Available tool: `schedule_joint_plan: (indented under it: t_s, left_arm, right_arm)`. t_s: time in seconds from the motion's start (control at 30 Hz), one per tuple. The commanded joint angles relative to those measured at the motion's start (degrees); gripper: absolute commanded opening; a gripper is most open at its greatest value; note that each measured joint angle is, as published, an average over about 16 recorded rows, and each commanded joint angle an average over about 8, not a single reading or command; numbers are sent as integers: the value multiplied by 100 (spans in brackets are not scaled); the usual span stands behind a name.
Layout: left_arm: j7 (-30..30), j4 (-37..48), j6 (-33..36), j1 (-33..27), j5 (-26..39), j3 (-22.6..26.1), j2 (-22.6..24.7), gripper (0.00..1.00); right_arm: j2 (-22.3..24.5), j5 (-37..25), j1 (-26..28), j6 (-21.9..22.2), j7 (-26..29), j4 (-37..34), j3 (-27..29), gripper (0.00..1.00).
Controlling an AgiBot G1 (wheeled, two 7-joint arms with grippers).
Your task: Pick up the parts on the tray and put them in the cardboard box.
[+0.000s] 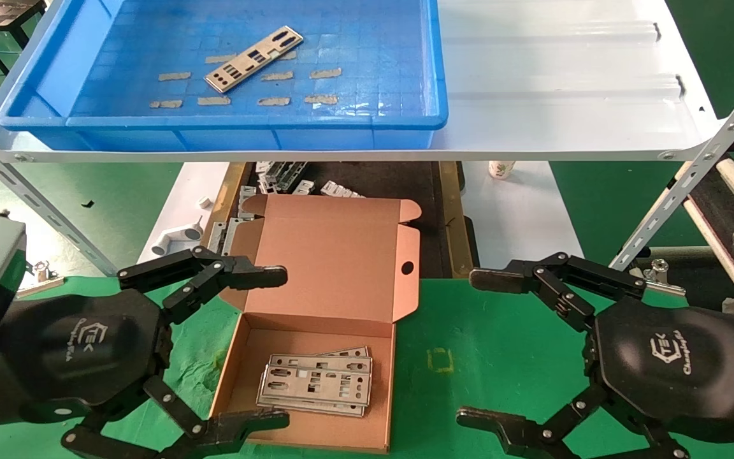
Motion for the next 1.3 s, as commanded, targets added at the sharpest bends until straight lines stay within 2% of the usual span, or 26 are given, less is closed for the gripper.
schedule_joint_plan:
  t_s: [0.03, 1.3]
  left_arm:
    - [0, 0, 0, 0, 0, 0, 0, 100]
    - [0, 0, 0, 0, 1, 0, 0, 100]
  right_arm:
    - [0, 0, 0, 0, 0, 0, 0, 100]
    - [0, 0, 0, 0, 0, 0, 0, 100]
